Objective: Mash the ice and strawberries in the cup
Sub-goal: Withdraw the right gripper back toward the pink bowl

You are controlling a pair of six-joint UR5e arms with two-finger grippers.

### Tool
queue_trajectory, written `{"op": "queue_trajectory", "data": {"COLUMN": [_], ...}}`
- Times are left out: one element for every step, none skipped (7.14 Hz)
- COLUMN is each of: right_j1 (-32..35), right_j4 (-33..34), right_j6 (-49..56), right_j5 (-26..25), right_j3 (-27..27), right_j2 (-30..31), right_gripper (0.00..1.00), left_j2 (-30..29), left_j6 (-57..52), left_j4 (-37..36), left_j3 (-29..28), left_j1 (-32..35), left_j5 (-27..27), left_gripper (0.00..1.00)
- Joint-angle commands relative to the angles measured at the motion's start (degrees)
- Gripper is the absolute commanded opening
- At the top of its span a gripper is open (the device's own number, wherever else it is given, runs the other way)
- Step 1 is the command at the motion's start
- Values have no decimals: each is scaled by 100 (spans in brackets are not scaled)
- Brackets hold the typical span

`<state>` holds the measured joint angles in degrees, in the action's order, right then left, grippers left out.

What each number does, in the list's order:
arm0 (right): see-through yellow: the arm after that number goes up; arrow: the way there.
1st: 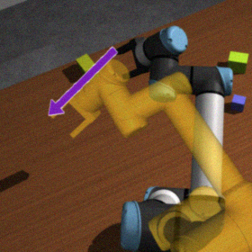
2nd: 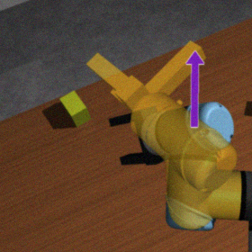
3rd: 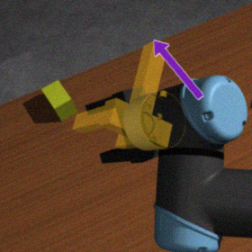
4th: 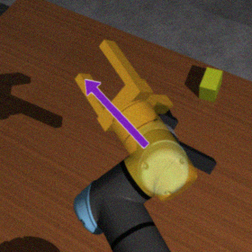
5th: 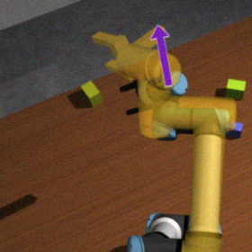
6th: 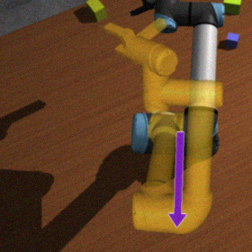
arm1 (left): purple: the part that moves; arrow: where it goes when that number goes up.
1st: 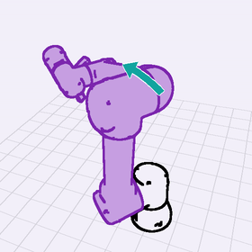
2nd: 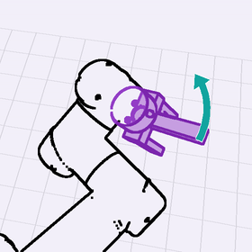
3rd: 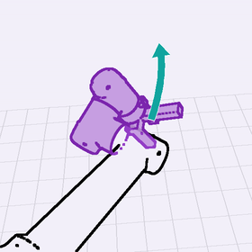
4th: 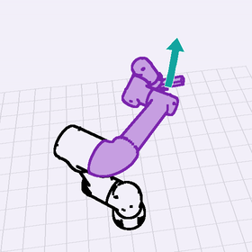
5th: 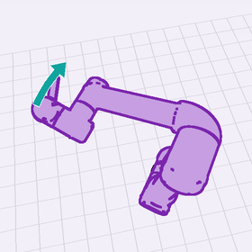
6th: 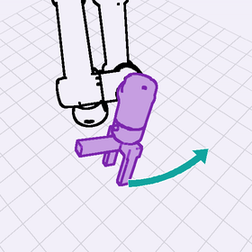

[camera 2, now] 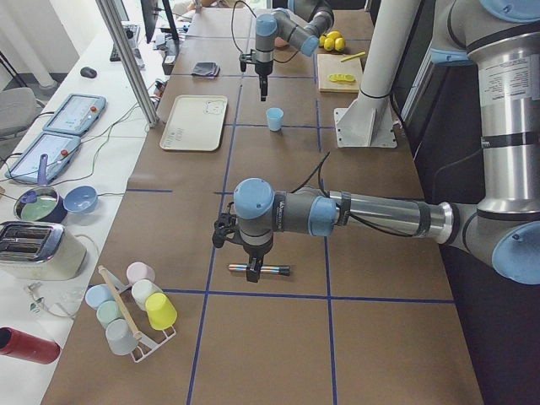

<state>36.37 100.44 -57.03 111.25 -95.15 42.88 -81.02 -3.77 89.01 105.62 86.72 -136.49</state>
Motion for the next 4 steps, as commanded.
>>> {"op": "queue_trajectory", "data": {"right_j1": [1034, 1587, 2184, 2895], "right_j4": [1, -16, -60, -77], "right_j6": [1153, 2037, 3064, 4232], "right_j5": [684, 922, 1194, 1693], "right_j3": [-232, -311, -503, -514], "right_j2": [648, 1078, 1744, 2333], "right_gripper": [99, 99, 99, 99], "left_j2": [-255, -291, -457, -641], "left_j6": [-1, -1, 16, -18], "left_j4": [54, 159, 195, 204], "left_j3": [-68, -68, -155, -243], "left_j1": [-6, 3, -6, -15], "left_j5": [34, 35, 35, -18], "left_gripper": [100, 100, 100, 100]}}
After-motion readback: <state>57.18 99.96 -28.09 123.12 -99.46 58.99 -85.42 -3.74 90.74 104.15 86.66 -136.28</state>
